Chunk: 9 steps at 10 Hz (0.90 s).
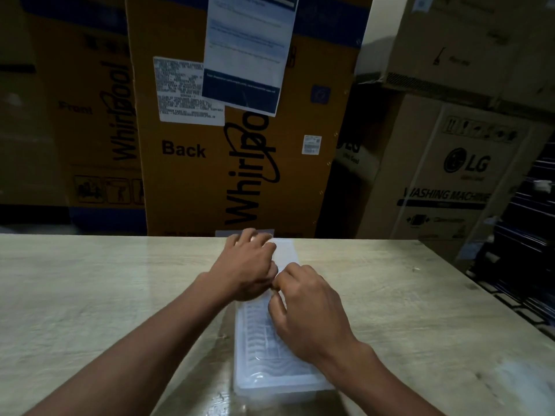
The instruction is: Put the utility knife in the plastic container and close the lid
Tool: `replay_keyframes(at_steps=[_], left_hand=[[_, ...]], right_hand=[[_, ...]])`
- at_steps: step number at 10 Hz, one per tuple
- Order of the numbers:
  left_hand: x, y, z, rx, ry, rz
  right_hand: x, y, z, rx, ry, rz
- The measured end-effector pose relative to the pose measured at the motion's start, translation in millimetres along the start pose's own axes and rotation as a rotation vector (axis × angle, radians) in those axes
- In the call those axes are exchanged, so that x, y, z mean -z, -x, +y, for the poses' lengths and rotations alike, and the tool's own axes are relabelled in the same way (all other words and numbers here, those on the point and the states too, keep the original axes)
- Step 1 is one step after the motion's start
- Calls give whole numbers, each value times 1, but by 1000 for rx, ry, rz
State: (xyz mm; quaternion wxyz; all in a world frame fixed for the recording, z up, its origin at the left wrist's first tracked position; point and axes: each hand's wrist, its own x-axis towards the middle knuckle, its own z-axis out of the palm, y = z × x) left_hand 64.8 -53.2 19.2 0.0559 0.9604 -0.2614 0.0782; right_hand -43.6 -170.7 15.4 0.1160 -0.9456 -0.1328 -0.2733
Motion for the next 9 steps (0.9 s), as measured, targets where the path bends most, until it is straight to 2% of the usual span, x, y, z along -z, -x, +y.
replay_keyframes(at_steps=[3, 4, 5, 6, 7, 8, 9], left_hand=[[6, -30, 0, -5, -7, -158], [6, -20, -7, -6, 157, -134], [-2, 5, -6, 25, 424, 16], [-17, 28, 0, 141, 412, 365], [-21, 36, 3, 161, 363, 520], [-14, 36, 6, 135, 250, 495], [-10, 46, 10, 106, 302, 485]], right_hand=[[1, 0, 0, 19, -5, -45], [3, 1, 1, -17, -31, -39], [5, 1, 1, -42, -37, -18], [5, 1, 1, -60, -41, -18], [6, 2, 0, -76, -64, -11], [5, 1, 2, -84, -77, -13], [5, 2, 6, -84, -107, -16]])
